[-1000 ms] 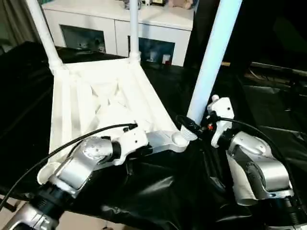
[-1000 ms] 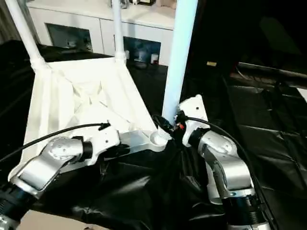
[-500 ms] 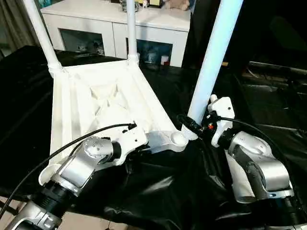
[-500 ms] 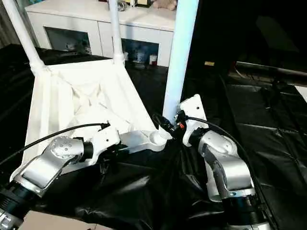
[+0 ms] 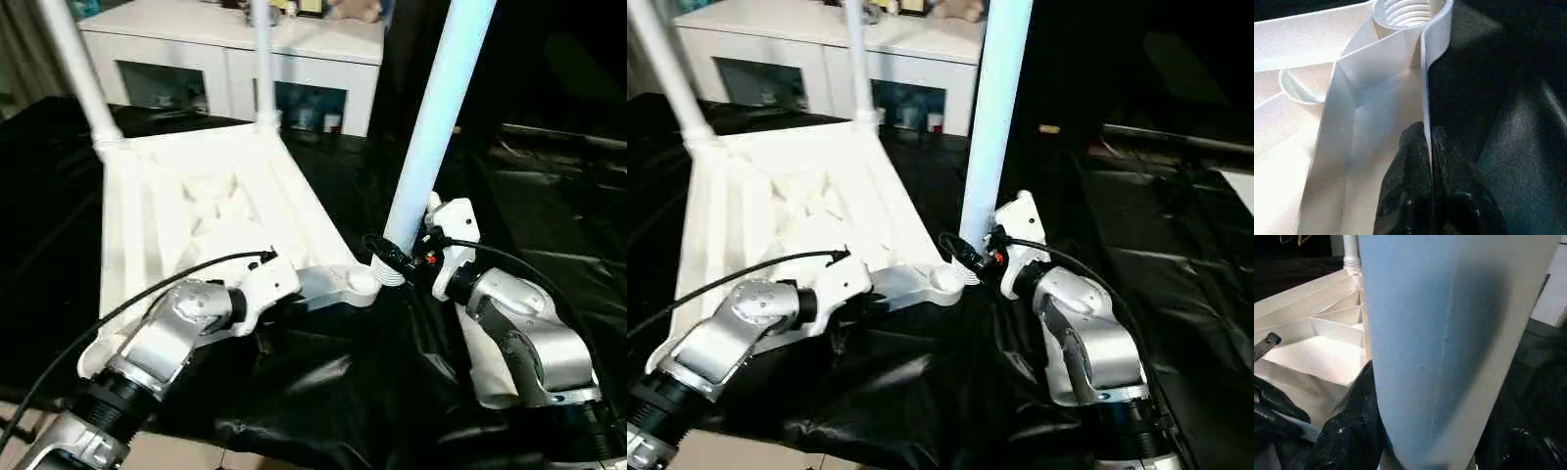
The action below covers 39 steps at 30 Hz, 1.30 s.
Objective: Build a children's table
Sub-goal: Insert table leg to table base
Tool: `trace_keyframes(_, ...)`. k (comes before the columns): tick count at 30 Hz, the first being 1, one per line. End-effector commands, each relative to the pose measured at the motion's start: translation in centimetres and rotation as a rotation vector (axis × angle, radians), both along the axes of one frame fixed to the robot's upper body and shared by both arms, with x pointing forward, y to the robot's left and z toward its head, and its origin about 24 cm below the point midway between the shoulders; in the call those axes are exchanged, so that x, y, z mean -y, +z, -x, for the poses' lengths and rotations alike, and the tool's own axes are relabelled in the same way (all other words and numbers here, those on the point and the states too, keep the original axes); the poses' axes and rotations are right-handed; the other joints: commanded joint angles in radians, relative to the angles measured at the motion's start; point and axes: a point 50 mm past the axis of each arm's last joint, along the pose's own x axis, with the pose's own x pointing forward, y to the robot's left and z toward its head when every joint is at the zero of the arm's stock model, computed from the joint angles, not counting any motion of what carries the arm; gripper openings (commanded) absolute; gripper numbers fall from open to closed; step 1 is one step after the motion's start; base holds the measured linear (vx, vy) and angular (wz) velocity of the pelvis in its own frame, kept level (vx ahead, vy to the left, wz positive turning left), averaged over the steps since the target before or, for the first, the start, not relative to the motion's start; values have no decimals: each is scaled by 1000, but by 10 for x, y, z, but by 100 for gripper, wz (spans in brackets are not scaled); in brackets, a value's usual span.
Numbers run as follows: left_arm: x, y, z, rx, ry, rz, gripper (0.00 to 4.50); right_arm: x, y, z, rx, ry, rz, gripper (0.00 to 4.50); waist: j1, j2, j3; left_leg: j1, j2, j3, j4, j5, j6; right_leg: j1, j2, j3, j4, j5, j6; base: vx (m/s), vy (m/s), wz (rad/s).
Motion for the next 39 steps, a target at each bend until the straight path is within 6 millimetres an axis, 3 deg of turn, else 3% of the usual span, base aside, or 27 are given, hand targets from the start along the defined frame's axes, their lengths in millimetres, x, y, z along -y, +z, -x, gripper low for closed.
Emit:
trace_keyframes(1,-1,-6,6,-42,-42,-33,1,0,10,-5,27,19,-16,188,-11,9,-49,13,24,-17,-95,-522,9,44,-73,24,-93,-586,-6,0,0,0)
trace_keyframes(3,-4,-8,8,-52,-51,-51,1,0,11,-5,23,33,-17,188,-10,6,-50,12,19,-13,-93,-499,9,42,-78,28,-92,-586,-14,0,0,0)
trace_keyframes(4,-9,-10,10,-62,-68,-90,0,-3,12,-5,17,64,-10,188,-8,-2,-51,12,17,-11,-91,-472,13,40,-84,30,-91,-586,-22,0,0,0)
trace_keyframes(7,-15,-9,11,-55,-72,-115,0,-8,14,-5,8,105,-24,188,1,-4,-53,7,18,-5,-92,-412,21,40,-85,38,-82,-548,-43,0,0,0)
trace_keyframes(8,-15,-9,11,-55,-72,-115,0,-8,14,-5,8,105,-24,188,5,-1,-54,7,20,-6,-94,-401,20,41,-85,41,-78,-530,-52,0,0,0)
trace_keyframes(9,-19,6,9,-21,-91,-96,0,-12,24,-7,1,132,-87,188,8,-12,-56,3,23,-5,-96,-380,23,43,-86,46,-73,-500,-66,0,0,0)
trace_keyframes(11,-21,22,6,14,-115,-60,0,-15,36,-9,-3,167,-147,188,14,-3,-56,1,25,-4,-99,-358,22,41,-84,53,-60,-462,-90,0,0,0)
trace_keyframes(12,-21,28,5,28,-125,-44,0,-17,40,-10,-5,185,-170,187,15,-6,-50,0,24,-3,-100,-364,17,38,-82,54,-59,-475,-89,0,0,0)
trace_keyframes(13,-22,35,5,43,-148,-32,0,-19,43,-9,-12,210,-185,187,20,-6,-52,8,22,2,-96,-360,10,32,-83,59,-59,-481,-92,0,0,0)
trace_keyframes(14,-22,40,5,47,-159,-13,0,-21,44,-8,-15,232,-186,187,23,-13,-57,9,22,5,-94,-339,11,34,-84,62,-57,-471,-97,0,0,0)
trace_keyframes(15,-22,47,5,52,-173,9,0,-22,46,-6,-19,258,-184,187,29,-19,-42,-1,21,9,-99,-293,18,30,-81,71,-49,-434,-104,0,0,0)
trace_keyframes(16,-23,52,3,55,-185,21,0,-24,42,-5,-39,279,-184,187,35,-42,-31,-16,18,15,-102,-234,31,29,-77,81,-38,-414,-93,0,0,0)
trace_keyframes(17,-22,49,4,52,-176,26,0,-24,36,0,-59,292,-194,187,48,-24,-24,3,20,25,-99,-199,33,8,-76,91,-39,-377,-110,0,0,0)
trace_keyframes(18,-22,49,4,52,-176,26,0,-24,36,0,-59,292,-194,187,48,-24,-24,3,20,25,-99,-199,33,8,-76,91,-39,-377,-110,81,-58,10)
trace_keyframes(19,-24,47,4,70,-173,-8,0,-23,31,1,-70,276,-170,187,54,-35,-35,-5,26,26,-98,-112,40,22,-69,93,-11,-231,-151,68,-33,10)
trace_keyframes(20,-25,47,5,71,-182,-27,0,-24,30,2,-75,270,-160,187,59,-40,-35,-11,23,28,-95,-62,46,23,-63,97,3,-156,-167,64,-10,0)
trace_keyframes(21,-25,48,5,65,-178,-17,0,-24,29,3,-88,274,-164,187,58,-40,-16,-13,21,31,-98,-60,50,13,-61,103,3,-137,-173,0,0,0)
trace_keyframes(23,-26,50,6,74,-173,4,0,-26,29,6,-107,290,-168,187,59,-42,-24,-10,19,33,-93,-27,63,20,-58,112,16,-85,-202,27,-2,1)
trace_keyframes(24,-26,50,6,74,-173,4,0,-26,29,6,-107,290,-168,187,59,-43,-27,-15,18,33,-91,3,69,23,-57,114,22,-48,-213,0,0,0)
trace_keyframes(25,-29,50,4,106,-151,-21,0,-26,27,10,-120,313,-149,187,56,-43,-5,-22,16,37,-96,-8,81,15,-52,116,16,-47,-215,0,0,0)
trace_keyframes(26,-29,50,4,106,-151,-21,0,-26,27,10,-120,313,-149,187,56,-44,-4,-17,17,39,-95,-32,77,15,-54,119,13,-76,-212,0,0,0)
trace_keyframes(27,-27,52,3,119,-149,-2,0,-25,27,10,-123,318,-141,187,55,-56,9,-19,17,41,-100,-83,67,13,-56,124,4,-165,-193,0,0,0)
trace_keyframes(28,-25,56,3,131,-167,18,0,-25,27,11,-128,322,-136,187,55,-63,25,-21,14,41,-106,-145,47,10,-57,126,-14,-318,-145,0,0,0)
trace_keyframes(30,-22,60,4,136,-183,40,0,-25,27,14,-137,339,-129,187,58,-62,28,-12,17,40,-106,-152,34,5,-62,129,-20,-382,-120,0,0,0)
trace_keyframes(31,-22,61,4,140,-185,45,0,-25,27,14,-134,350,-122,187,55,-66,40,-14,18,39,-110,-155,29,0,-59,130,-25,-414,-104,0,0,0)
trace_keyframes(33,-22,62,5,149,-204,32,0,-26,27,14,-119,347,-108,187,55,-70,41,-11,19,38,-108,-137,27,-1,-61,132,-23,-411,-101,0,0,0)
trace_keyframes(39,-21,65,9,143,-247,38,0,-28,27,6,-79,300,-98,187,51,-72,50,-11,17,43,-108,-84,37,-3,-58,137,-11,-310,-140,0,0,0)
